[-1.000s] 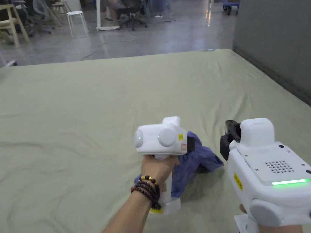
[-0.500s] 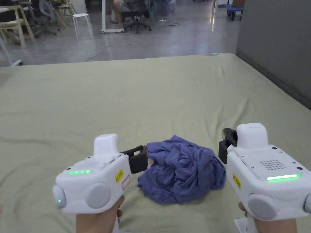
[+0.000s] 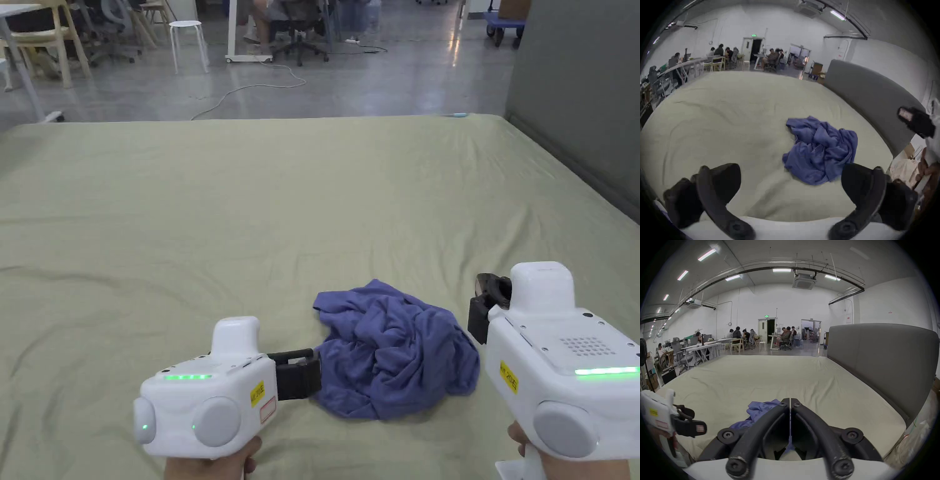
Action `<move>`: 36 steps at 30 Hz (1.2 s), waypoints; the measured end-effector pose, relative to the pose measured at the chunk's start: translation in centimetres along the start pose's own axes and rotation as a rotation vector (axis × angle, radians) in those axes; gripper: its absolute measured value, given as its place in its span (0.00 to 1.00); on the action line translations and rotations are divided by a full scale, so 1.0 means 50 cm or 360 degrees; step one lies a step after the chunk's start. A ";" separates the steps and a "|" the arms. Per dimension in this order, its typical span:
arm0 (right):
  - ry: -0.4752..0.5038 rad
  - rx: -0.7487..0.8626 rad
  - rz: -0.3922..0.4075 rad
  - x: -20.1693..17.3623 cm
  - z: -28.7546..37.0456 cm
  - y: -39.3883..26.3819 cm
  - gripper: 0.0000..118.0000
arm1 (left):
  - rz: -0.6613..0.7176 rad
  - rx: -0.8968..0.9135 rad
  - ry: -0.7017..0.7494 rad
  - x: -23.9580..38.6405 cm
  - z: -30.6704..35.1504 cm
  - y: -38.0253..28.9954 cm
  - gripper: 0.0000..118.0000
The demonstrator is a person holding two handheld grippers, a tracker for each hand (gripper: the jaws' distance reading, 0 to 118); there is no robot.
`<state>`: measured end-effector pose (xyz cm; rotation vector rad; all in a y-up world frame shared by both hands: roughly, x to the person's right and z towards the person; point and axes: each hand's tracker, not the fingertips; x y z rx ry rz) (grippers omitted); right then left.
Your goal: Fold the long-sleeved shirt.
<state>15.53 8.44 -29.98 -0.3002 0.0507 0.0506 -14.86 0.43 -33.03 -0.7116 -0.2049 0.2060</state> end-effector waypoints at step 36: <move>0.0119 -0.1151 0.0157 0.063 -0.453 -0.149 0.16 | -0.0229 -0.0282 -0.0040 0.053 -0.158 0.010 0.05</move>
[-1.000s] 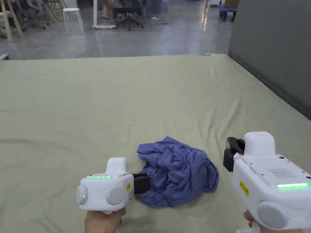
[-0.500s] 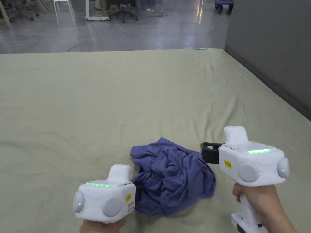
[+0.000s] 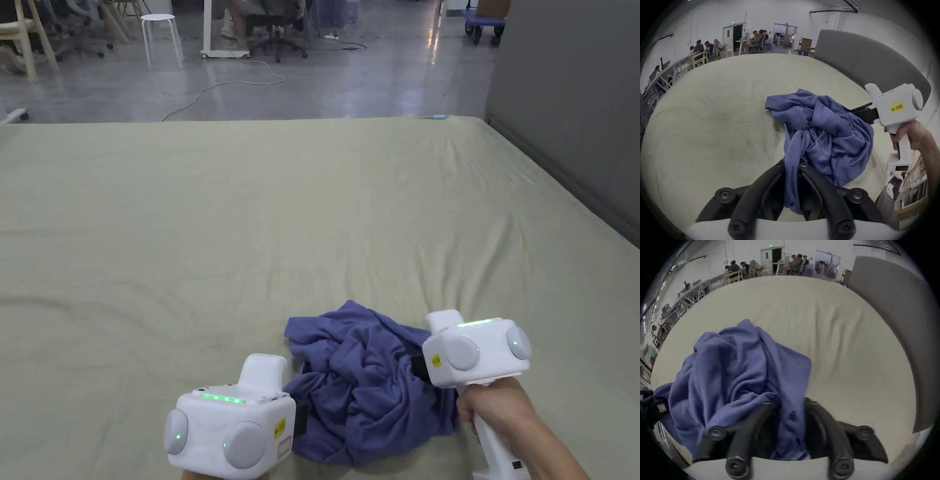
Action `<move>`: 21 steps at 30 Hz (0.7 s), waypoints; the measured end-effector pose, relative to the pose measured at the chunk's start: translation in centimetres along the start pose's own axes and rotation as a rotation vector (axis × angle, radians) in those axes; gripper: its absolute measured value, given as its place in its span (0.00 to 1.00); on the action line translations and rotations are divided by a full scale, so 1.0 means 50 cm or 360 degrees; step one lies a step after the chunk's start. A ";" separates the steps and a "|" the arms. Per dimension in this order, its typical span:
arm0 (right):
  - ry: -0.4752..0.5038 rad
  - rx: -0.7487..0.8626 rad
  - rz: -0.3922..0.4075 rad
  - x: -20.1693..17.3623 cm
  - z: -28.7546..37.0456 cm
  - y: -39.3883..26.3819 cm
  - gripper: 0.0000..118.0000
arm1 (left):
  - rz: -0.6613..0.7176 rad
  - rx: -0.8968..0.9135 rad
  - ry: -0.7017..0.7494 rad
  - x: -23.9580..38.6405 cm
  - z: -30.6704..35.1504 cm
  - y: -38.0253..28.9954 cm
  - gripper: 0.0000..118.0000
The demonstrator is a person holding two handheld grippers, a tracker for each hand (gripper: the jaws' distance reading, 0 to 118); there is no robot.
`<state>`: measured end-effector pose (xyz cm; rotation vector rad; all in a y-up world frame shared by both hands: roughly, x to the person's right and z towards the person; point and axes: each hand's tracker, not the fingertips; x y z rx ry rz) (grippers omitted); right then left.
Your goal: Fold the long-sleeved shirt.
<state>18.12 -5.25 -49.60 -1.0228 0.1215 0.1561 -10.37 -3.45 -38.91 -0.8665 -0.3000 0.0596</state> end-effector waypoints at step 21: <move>0.0240 0.1164 0.0079 -0.016 0.619 0.442 0.13 | -0.0069 0.0942 0.0144 -0.108 0.446 0.586 0.05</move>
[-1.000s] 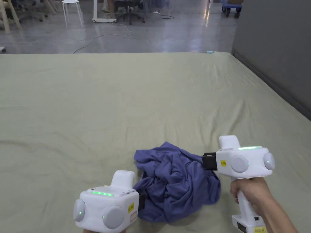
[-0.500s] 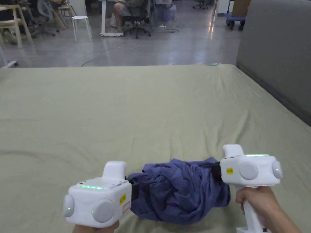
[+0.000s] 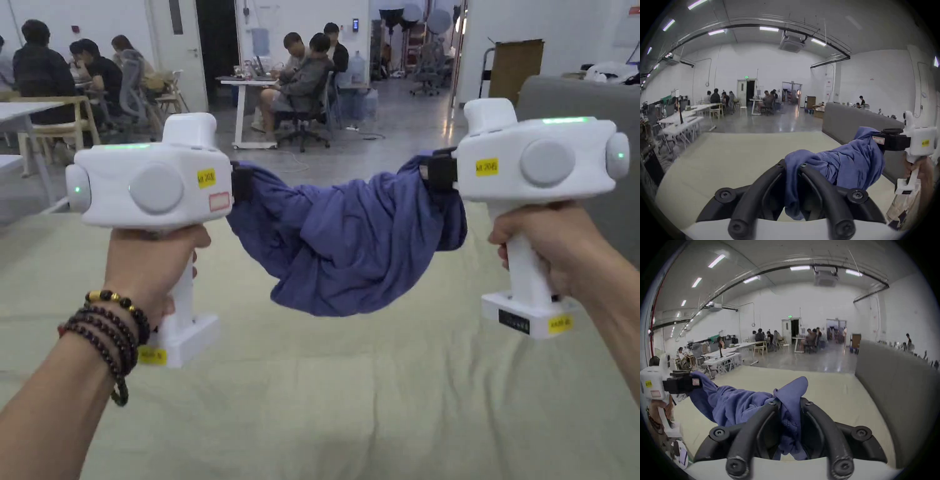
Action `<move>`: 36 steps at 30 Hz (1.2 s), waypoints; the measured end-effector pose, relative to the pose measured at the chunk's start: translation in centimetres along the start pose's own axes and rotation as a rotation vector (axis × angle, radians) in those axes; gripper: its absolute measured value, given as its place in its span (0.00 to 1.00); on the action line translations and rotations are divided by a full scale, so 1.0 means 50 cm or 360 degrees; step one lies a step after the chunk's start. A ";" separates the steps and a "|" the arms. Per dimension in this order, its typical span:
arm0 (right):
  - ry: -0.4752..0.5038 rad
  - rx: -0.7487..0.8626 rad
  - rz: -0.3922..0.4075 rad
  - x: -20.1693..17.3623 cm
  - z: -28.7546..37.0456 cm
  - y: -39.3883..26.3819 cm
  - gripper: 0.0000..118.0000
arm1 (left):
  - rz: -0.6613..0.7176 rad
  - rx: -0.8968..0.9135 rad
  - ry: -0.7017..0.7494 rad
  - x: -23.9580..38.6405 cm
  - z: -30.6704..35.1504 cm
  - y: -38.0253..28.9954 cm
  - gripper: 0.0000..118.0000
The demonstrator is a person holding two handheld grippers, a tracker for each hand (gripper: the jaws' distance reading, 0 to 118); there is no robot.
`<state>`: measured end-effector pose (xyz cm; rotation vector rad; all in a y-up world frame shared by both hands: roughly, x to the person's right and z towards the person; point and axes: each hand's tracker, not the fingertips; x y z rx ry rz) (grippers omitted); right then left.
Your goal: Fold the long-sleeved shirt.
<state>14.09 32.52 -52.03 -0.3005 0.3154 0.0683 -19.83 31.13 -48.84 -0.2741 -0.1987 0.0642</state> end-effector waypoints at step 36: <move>-0.0082 -0.0958 -0.0103 -0.091 -0.177 -0.638 0.14 | 0.0267 -0.0863 0.0065 -0.056 -0.080 -0.643 0.05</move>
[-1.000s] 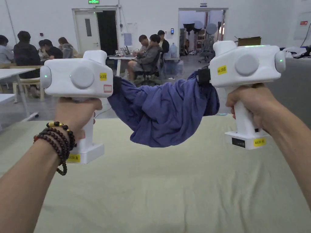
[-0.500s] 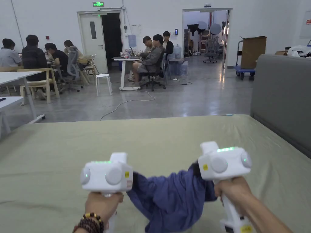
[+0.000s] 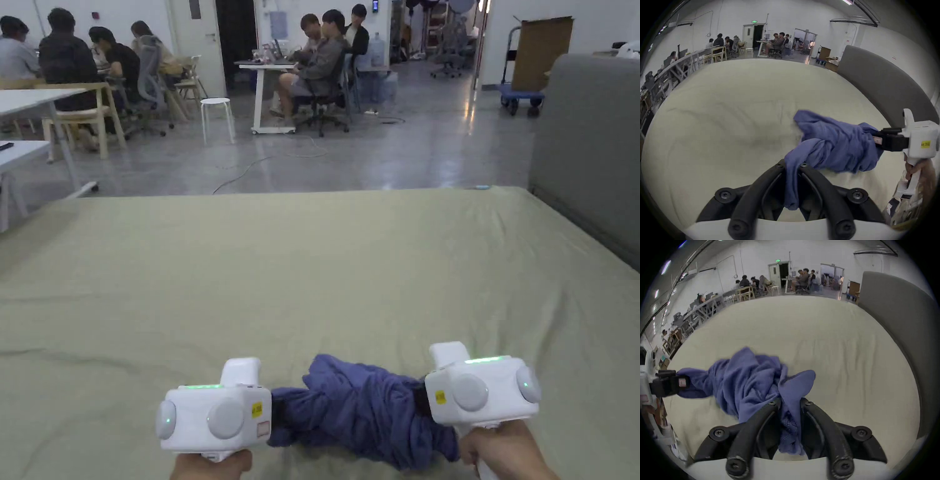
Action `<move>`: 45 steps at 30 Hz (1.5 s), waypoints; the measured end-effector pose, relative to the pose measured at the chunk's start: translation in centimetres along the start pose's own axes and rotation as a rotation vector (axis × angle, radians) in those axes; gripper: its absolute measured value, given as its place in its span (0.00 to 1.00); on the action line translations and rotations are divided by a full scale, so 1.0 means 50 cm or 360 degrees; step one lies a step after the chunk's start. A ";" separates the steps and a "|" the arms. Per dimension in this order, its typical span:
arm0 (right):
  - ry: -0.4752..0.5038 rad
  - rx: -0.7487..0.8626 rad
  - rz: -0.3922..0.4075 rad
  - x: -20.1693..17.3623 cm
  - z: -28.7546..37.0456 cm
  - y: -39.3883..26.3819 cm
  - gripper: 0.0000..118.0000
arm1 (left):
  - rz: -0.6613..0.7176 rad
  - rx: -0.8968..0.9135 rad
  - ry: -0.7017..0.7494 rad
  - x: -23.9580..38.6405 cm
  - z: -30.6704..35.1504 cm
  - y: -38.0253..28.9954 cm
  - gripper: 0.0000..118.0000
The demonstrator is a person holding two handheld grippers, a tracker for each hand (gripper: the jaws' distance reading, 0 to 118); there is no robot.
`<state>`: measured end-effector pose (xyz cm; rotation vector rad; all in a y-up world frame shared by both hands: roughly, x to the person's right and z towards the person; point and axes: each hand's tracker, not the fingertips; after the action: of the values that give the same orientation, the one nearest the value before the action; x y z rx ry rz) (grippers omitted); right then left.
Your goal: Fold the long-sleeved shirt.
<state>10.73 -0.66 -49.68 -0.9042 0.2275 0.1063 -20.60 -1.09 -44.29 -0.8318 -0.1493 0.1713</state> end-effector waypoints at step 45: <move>0.0147 0.0272 -0.0176 0.004 0.255 -0.146 0.00 | 0.0120 -0.0031 -0.0049 0.042 0.058 -0.244 0.05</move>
<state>14.21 4.88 -36.52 -0.7504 0.2679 -0.0572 -18.02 -6.63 -33.14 -0.8550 -0.1490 0.2543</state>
